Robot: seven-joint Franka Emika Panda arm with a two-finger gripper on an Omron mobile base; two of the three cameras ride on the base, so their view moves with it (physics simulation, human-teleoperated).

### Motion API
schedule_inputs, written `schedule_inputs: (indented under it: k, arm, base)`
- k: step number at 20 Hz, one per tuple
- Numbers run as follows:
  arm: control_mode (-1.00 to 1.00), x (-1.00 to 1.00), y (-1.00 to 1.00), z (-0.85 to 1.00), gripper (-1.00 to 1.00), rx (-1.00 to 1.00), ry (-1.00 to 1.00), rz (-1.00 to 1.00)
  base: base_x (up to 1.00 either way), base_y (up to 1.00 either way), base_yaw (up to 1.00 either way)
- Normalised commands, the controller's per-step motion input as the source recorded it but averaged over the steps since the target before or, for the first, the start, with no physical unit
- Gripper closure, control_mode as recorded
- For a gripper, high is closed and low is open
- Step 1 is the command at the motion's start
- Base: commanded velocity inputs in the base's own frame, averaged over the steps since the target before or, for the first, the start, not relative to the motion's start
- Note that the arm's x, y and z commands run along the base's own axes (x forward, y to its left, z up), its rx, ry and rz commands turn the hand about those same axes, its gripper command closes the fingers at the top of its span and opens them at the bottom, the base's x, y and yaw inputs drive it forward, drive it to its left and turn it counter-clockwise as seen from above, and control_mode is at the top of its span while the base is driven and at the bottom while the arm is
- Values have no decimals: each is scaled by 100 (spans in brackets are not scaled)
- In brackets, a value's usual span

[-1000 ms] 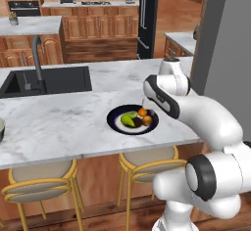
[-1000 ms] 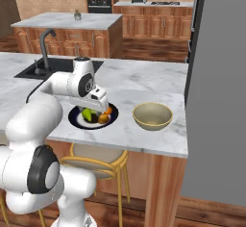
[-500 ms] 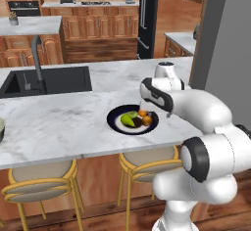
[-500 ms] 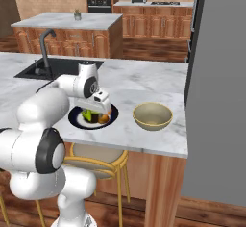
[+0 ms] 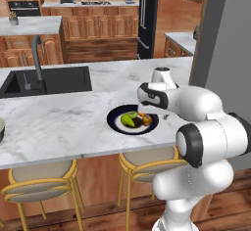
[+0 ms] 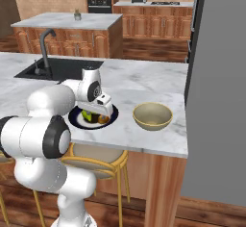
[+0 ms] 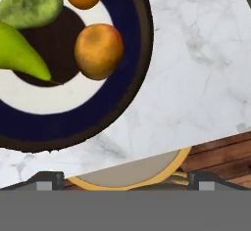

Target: Take the fruits from the plate on the dining counter and place two fruits in each bowl.

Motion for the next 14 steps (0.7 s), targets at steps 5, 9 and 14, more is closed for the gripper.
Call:
schedule_inputs:
  k: [5, 9, 14]
  arm:
    - [-100, 31, 0, -23, -100, 0, 0, 0]
    - [-100, 32, 5, -26, -100, 0, 0, -1]
    - [-100, 28, 7, -25, -100, 0, 0, -1]
  base:
    - [0, 0, 0]
    - [0, 0, 0]
    - [0, 0, 0]
